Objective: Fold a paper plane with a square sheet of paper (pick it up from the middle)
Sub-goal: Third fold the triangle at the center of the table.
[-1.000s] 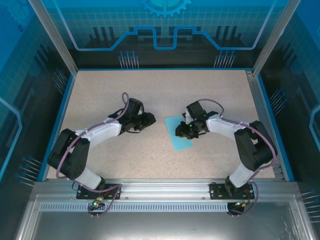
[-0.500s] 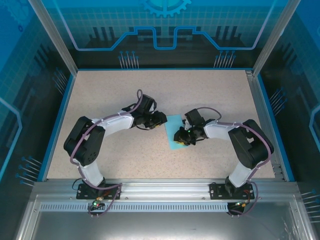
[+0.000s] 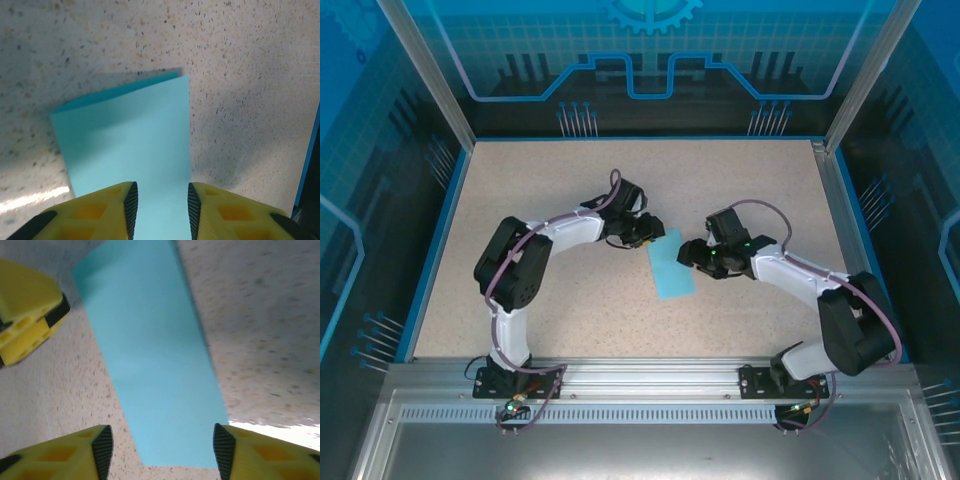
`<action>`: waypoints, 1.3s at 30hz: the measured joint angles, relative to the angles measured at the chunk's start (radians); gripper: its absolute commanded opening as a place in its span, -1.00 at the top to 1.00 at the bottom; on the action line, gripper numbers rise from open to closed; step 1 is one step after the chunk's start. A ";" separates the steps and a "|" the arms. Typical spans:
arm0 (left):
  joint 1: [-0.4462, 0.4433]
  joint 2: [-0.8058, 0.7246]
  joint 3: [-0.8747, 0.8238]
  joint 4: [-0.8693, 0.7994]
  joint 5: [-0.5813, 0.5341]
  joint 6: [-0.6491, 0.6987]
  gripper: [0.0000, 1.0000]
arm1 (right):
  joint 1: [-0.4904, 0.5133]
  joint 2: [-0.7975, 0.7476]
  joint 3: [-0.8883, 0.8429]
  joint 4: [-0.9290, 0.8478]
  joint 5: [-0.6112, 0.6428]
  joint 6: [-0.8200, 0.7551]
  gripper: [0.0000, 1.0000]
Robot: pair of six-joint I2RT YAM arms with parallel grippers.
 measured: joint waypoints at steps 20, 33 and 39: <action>0.020 0.100 0.027 -0.039 0.001 0.008 0.34 | 0.053 0.025 -0.038 -0.064 0.018 -0.028 -0.30; 0.034 0.106 0.024 -0.020 0.019 0.026 0.35 | -0.015 0.104 -0.076 0.027 -0.123 0.010 -0.25; 0.035 0.107 0.018 -0.005 0.026 0.025 0.35 | -0.026 0.105 -0.082 0.035 -0.136 0.043 -0.13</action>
